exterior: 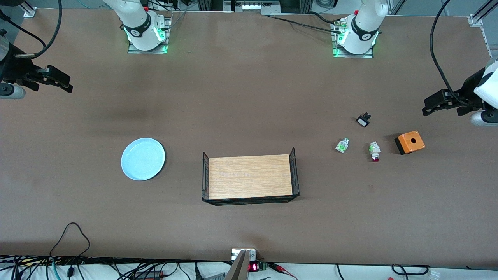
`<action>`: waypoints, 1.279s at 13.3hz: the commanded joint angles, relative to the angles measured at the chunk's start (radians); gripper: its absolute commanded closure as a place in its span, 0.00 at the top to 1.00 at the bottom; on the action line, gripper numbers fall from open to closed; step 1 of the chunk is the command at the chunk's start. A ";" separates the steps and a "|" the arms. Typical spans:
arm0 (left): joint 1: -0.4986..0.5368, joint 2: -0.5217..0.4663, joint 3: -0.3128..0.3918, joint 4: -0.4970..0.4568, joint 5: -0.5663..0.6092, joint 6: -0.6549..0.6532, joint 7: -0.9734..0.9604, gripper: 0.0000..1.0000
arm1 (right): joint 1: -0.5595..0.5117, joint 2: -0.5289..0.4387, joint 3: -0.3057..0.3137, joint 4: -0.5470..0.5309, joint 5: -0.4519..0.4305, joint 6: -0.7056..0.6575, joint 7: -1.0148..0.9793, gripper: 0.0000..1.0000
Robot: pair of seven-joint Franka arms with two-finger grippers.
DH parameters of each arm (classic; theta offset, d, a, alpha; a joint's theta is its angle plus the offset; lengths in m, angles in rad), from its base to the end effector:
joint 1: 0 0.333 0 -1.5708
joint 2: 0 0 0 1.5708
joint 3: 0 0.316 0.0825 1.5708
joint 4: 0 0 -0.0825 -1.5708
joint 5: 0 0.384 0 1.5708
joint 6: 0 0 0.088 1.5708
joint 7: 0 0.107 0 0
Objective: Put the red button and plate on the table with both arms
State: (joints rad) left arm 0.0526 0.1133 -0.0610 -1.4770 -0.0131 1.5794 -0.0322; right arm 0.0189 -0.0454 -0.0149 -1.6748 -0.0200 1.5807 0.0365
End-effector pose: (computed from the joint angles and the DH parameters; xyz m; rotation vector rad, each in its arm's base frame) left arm 0.5900 -0.0042 0.6048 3.1215 0.0380 -0.0173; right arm 0.5389 -0.0001 0.6011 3.1200 -0.0496 -0.0754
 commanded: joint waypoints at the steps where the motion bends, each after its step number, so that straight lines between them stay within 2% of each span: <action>1: 0.003 0.006 -0.002 0.026 -0.018 -0.026 0.006 1.00 | -0.013 0.010 0.013 0.029 0.005 -0.019 0.011 1.00; 6: 0.003 0.006 -0.002 0.026 -0.016 -0.026 0.006 1.00 | -0.013 0.012 0.013 0.029 0.011 -0.034 0.005 1.00; 11: 0.004 0.006 0.007 0.026 -0.021 -0.026 0.011 1.00 | -0.010 0.019 0.013 0.030 0.008 -0.140 0.002 1.00; 17: 0.006 0.006 0.009 0.027 -0.019 -0.026 0.011 1.00 | -0.011 0.022 0.013 0.049 0.006 -0.131 -0.001 1.00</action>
State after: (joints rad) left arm 0.0531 0.1133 -0.0537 -1.4763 -0.0131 1.5767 -0.0322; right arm 0.0189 -0.0349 -0.0127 -1.6709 -0.0197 1.4674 0.0365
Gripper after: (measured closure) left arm 0.000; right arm 0.000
